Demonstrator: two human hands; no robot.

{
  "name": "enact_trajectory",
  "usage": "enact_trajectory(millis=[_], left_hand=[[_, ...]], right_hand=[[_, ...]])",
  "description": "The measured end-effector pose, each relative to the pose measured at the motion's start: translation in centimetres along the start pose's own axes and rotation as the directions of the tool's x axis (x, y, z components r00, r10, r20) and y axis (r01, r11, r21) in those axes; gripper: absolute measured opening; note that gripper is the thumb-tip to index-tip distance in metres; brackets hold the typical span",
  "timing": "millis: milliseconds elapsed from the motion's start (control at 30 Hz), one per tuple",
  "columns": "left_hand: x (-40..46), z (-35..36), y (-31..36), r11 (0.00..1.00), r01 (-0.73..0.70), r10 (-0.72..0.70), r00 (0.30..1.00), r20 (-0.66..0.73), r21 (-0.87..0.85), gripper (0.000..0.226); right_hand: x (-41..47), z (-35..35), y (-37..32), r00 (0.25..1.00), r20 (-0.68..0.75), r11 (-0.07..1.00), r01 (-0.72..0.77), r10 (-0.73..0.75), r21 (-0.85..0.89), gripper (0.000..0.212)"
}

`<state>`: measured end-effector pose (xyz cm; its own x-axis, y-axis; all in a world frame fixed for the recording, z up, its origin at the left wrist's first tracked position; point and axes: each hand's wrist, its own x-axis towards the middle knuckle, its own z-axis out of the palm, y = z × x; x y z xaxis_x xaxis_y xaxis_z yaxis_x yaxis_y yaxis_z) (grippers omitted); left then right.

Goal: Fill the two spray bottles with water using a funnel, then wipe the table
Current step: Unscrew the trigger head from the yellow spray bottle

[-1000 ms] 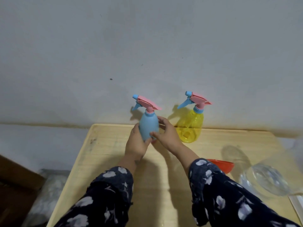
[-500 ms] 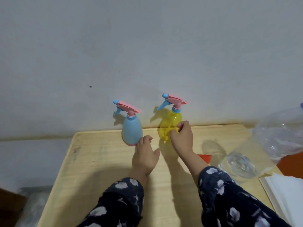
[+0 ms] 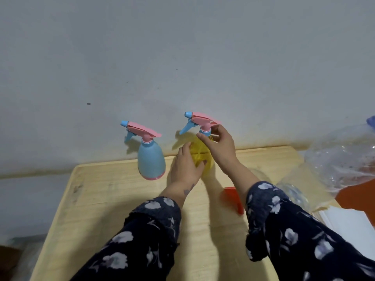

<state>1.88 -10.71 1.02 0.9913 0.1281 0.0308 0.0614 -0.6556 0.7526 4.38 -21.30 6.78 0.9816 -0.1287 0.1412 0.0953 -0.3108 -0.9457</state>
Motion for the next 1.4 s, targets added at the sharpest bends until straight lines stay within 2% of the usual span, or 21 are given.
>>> enact_trajectory(millis=[267, 433, 500, 600, 700, 867, 967, 1067, 1133, 1233, 1300, 1400], left_hand=[[-5.1, -2.7, -0.6, 0.999, 0.01, -0.01, 1.0, -0.01, -0.031, 0.085], [-9.4, -5.3, -2.6, 0.96, 0.041, -0.004, 0.991, 0.133, -0.277, 0.071], [-11.3, -6.5, -3.0, 0.95, 0.067, -0.025, 0.99, 0.137, -0.306, 0.072], [-14.4, -8.5, -2.8, 0.965, 0.06, -0.034, 0.994, 0.105, -0.256, 0.077], [-17.1, -10.1, -3.2, 0.978, 0.045, -0.03, 0.997, 0.074, -0.204, 0.079], [-20.2, -12.1, -3.6, 0.996, 0.019, -0.02, 1.0, -0.01, -0.091, 0.079], [-21.4, -12.4, -3.3, 1.0, 0.007, -0.008, 0.999, -0.046, -0.015, 0.079], [-22.4, -12.4, -3.0, 1.0, 0.011, -0.009, 0.996, -0.084, 0.021, 0.076], [-23.0, -12.3, -2.9, 1.0, 0.021, -0.018, 0.995, -0.1, 0.023, 0.072], [-23.5, -12.0, -2.7, 0.999, 0.027, -0.022, 0.994, -0.111, 0.044, 0.07], [-23.9, -11.6, -2.2, 0.998, 0.02, -0.013, 0.994, -0.107, 0.063, 0.071], [-24.5, -10.8, -1.7, 0.996, 0.011, -0.002, 0.996, -0.093, 0.089, 0.072]], right_hand=[[-4.2, 0.8, -2.4, 0.999, -0.012, 0.998, -0.029, 0.03, 0.055, 0.02], [-8.5, 0.7, -4.1, 0.976, 0.211, 0.992, -0.079, 0.056, 0.102, 0.024], [-10.4, 1.4, -4.7, 0.971, 0.23, 0.985, -0.097, 0.062, 0.145, 0.027], [-13.6, 2.9, -5.8, 0.984, 0.133, 0.961, -0.147, 0.118, 0.236, 0.03], [-16.8, 3.7, -6.9, 0.992, 0.047, 0.96, -0.123, 0.115, 0.252, 0.035], [-20.5, 3.7, -8.0, 0.992, 0.107, 0.947, -0.101, 0.072, 0.305, 0.018], [-21.7, 3.9, -8.3, 0.986, 0.064, 0.93, -0.168, 0.156, 0.328, 0.035], [-22.3, 3.4, -8.1, 0.984, -0.008, 0.941, -0.165, 0.175, 0.296, 0.032], [-22.8, 2.6, -8.2, 0.991, 0.019, 0.951, -0.131, 0.131, 0.281, 0.022], [-23.5, 1.6, -8.0, 0.984, 0.099, 0.948, -0.169, 0.148, 0.269, 0.039], [-23.6, 1.1, -7.7, 0.981, 0.058, 0.946, -0.191, 0.183, 0.262, 0.051], [-23.3, 0.4, -6.9, 0.982, -0.037, 0.967, -0.176, 0.186, 0.183, 0.046]])
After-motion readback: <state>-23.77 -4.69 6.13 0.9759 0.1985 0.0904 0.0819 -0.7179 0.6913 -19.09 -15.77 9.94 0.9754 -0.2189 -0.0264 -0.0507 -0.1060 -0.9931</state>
